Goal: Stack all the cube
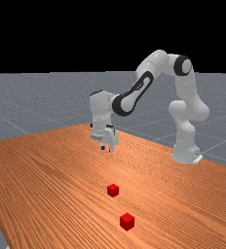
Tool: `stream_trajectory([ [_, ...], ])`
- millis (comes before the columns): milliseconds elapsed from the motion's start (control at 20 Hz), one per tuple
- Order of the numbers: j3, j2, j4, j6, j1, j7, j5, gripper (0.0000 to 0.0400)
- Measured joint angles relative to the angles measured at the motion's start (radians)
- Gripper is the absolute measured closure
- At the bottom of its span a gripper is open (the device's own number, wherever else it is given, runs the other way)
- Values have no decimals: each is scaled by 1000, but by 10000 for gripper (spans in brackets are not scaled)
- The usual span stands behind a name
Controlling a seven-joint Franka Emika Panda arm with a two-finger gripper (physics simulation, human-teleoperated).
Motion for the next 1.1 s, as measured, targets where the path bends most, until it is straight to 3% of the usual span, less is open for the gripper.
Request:
stream_trajectory([
  [150,26,49,15,64,45,28,-10,11],
  [300,26,187,126,90,89,102,-51,2],
  [500,29,340,247,95,99,151,-50,0],
  [700,30,351,257,105,106,159,-53,0],
  [1000,53,395,206,212,127,156,-39,0],
  [1100,56,363,113,277,135,147,-33,0],
])
